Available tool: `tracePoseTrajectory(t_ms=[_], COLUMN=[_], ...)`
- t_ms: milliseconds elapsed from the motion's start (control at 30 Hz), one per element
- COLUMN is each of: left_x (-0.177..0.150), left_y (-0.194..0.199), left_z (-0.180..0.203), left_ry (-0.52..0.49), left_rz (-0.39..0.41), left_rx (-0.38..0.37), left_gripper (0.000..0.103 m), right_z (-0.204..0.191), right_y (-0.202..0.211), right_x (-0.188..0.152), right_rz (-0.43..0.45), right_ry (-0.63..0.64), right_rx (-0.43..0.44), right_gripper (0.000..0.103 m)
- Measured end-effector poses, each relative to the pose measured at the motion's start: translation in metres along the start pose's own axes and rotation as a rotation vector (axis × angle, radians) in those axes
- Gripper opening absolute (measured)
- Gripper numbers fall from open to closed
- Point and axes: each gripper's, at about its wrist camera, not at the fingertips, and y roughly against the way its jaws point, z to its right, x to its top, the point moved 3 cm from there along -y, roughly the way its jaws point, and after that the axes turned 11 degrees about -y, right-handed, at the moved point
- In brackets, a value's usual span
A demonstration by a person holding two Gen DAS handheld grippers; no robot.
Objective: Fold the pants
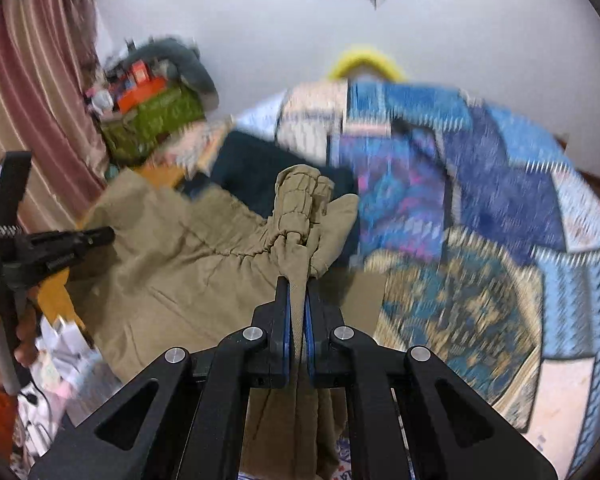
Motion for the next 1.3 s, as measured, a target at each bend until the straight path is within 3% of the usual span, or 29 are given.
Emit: tracePoseTrajectory(t_ms=[233, 367, 533, 867, 1167, 1267, 1300], left_x=[-0.032, -0.042, -0.054, -0.078, -0.133, -0.158, -0.168], left_y=[-0.008, 0.015, 0.074, 0.274, 0.417, 0.449, 0.46], left_z=[-0.008, -0.007, 0.002, 0.038, 0.079, 0.093, 0.098], left_ry=[0.032, 0.029, 0.021, -0.026, -0.059, -0.059, -0.059], left_rz=[-0.034, -0.027, 0.027, 0.361, 0.635, 0.706, 0.734], left_rx=[-0.037, -0.031, -0.071, -0.051, -0.014, -0.009, 0.003], left_gripper=[0.019, 0.03, 0.031, 0.031, 0.031, 0.037, 0.044], right_z=[0.015, 0.013, 0.0, -0.041, -0.074, -0.084, -0.085], right_y=[0.002, 0.019, 0.062, 0.211, 0.33, 0.359, 0.363], right_x=[-0.022, -0.031, -0.035, -0.035, -0.079, -0.099, -0.104], right_rz=[-0.06, -0.065, -0.002, 0.287, 0.536, 0.602, 0.613], right_ry=[-0.003, 0.028, 0.063, 0.114, 0.183, 0.201, 0.203], right_rx=[-0.036, -0.051, -0.023, 0.104, 0.235, 0.259, 0.266], right_gripper=[0.02, 0.022, 0.022, 0.022, 0.022, 0.022, 0.022])
